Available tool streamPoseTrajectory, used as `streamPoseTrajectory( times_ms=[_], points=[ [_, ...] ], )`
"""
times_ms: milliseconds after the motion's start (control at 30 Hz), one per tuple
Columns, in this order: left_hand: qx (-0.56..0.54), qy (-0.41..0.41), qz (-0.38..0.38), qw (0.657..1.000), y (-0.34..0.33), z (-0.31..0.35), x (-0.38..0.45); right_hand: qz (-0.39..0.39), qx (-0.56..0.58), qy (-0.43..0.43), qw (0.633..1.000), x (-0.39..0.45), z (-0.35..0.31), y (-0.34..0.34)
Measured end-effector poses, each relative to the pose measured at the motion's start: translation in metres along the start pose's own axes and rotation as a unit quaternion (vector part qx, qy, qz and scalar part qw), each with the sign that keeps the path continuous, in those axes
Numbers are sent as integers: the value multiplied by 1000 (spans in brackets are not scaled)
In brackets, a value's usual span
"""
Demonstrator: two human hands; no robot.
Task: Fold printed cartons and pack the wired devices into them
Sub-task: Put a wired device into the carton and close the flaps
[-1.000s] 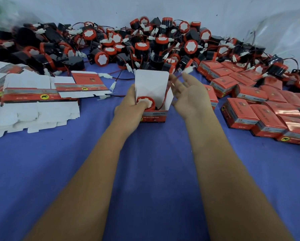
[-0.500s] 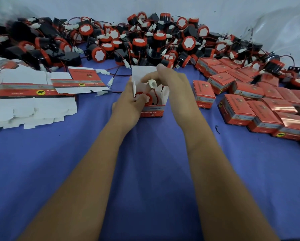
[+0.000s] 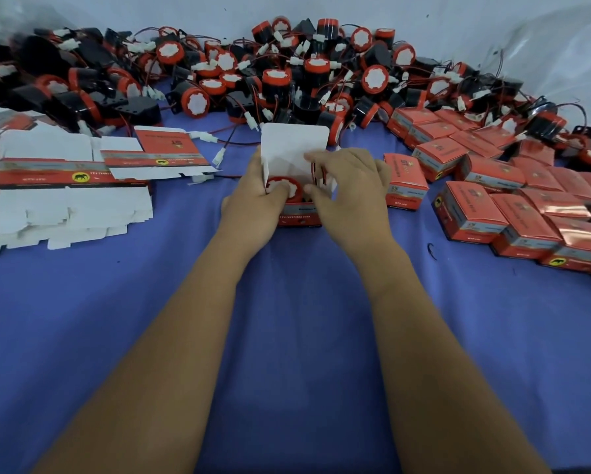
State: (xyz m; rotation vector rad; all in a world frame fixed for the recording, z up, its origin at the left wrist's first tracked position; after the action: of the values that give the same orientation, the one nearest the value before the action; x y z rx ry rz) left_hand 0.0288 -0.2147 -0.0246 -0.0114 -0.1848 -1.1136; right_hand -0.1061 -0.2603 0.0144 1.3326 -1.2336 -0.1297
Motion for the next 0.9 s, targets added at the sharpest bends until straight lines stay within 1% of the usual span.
streamPoseTrajectory(
  times_ms=[167, 267, 367, 467, 533, 567, 667, 733, 800, 833, 900],
  points=[
    [9, 9, 3, 1000, 1, 0, 0, 40, -3, -6, 999, -6, 0, 4],
    [4, 9, 2, 1000, 2, -2, 1, 67, -41, -12, 997, -7, 0, 6],
    [-1, 12, 2, 1000, 2, -3, 2, 61, -12, -26, 998, -5, 2, 9],
    [1, 13, 4, 1000, 3, -2, 1, 54, -29, 18, 998, -7, -5, 9],
    [2, 13, 3, 1000, 2, -2, 1, 79, -49, 52, 994, -12, -10, 8],
    [2, 13, 2, 1000, 2, -2, 1, 83, -44, 54, 994, -13, -11, 8],
    [0, 15, 7, 1000, 2, -2, 0, 42, 33, 25, 998, -10, -6, 5],
    [-4, 15, 8, 1000, 1, -2, 0, 38, 117, 1, 992, -10, -6, 7],
    [1, 15, 7, 1000, 0, 0, -1, 39, 217, -60, 973, -10, -8, 9],
    [3, 18, 8, 1000, 0, 0, -1, 21, 255, -95, 962, -11, -8, 7],
    [-8, 31, 10, 999, -1, 2, -1, -19, 288, -129, 949, -11, -8, 1]
  ],
)
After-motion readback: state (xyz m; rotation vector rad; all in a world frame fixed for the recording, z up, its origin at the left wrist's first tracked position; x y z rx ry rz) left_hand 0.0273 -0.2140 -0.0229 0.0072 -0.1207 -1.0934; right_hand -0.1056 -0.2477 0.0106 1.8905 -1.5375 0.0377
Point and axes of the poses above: each hand's wrist, its own x-axis towards the middle knuckle, its own y-axis out of the back of the hand, z = x × y, the point moved 3 cm from there along x, towards the middle knuckle, and after that the axes turned 13 degrees about -x, right-handed, at the moved point
